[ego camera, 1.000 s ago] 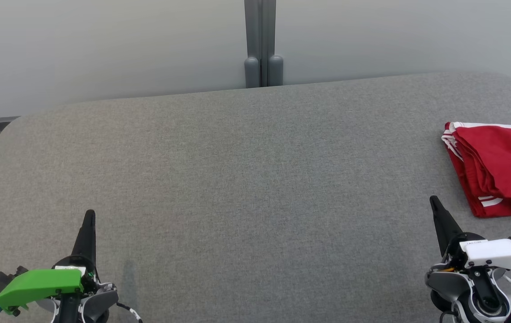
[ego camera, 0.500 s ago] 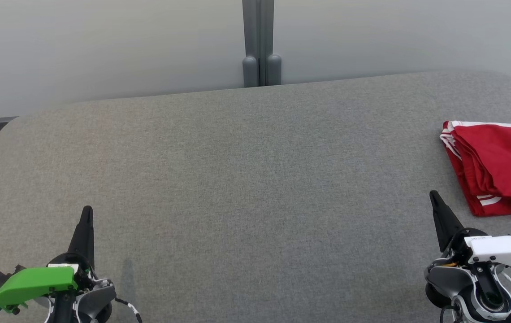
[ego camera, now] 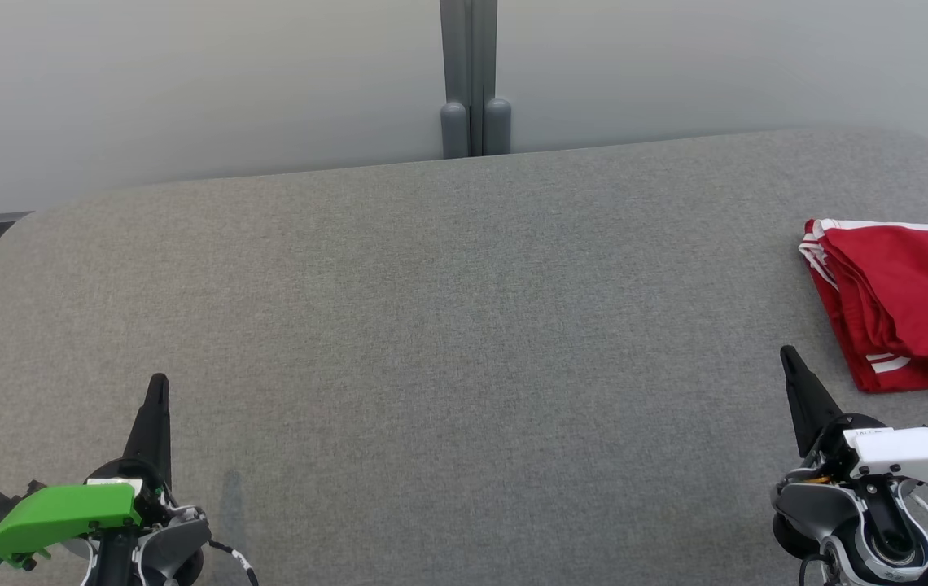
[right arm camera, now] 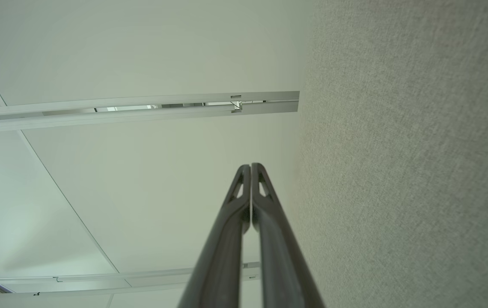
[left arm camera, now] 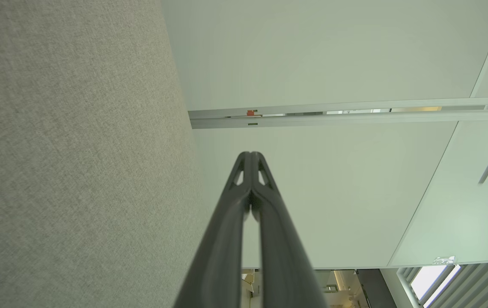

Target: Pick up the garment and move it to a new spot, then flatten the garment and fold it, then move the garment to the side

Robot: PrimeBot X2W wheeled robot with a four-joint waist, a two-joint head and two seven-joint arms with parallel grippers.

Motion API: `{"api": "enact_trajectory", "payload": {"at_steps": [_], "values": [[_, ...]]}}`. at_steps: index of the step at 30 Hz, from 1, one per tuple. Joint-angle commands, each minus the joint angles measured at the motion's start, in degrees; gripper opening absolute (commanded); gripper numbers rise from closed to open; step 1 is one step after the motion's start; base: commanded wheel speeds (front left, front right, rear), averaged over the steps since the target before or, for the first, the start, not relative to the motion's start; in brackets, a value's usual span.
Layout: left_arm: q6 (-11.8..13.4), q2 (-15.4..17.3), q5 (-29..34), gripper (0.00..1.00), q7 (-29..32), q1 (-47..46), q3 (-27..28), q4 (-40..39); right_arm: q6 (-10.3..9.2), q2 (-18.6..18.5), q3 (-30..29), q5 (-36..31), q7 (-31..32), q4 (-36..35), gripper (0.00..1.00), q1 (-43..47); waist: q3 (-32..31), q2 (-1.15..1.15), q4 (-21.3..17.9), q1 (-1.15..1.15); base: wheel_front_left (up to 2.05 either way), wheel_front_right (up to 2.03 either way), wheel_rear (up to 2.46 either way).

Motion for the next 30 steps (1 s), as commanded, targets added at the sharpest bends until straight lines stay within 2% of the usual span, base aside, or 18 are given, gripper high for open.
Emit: {"api": "enact_trajectory", "payload": {"at_steps": [1,30], "values": [[-0.18,-0.01,-0.07,0.0,0.23,-0.67,0.19,-0.1,0.0,-0.02,-0.1,0.37,0.21,0.1,0.0,-0.39,0.0,0.0,0.0,0.0,0.0,0.0,0.0],[-0.18,-0.03,-0.02,0.0,0.28,-0.67,0.22,-0.11,0.0,-0.03,-0.09,0.39,0.2,0.1,0.0,-0.39,0.0,0.0,0.0,0.0,0.0,0.0,0.0]]}}
